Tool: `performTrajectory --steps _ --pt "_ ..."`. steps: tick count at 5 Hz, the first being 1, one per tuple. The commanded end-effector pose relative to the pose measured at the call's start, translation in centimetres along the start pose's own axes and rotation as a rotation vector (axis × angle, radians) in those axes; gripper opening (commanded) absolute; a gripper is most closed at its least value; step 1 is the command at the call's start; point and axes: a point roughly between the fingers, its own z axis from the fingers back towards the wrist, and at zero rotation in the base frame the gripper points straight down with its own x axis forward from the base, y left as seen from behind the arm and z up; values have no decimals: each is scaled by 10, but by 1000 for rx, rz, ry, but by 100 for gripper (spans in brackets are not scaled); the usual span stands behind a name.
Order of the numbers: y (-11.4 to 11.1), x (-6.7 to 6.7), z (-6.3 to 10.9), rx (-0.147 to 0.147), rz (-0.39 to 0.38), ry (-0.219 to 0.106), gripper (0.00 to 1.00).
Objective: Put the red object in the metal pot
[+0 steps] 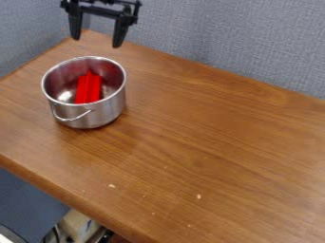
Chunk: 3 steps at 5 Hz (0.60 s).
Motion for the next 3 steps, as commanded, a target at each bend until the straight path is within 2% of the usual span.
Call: performTrajectory --steps 1,2,3 --pt "5 -5 25 -16 -3 -55 0" --pt "1 -10 32 -14 -30 -59 100" --pt "2 -11 44 -11 -93 -77 100"
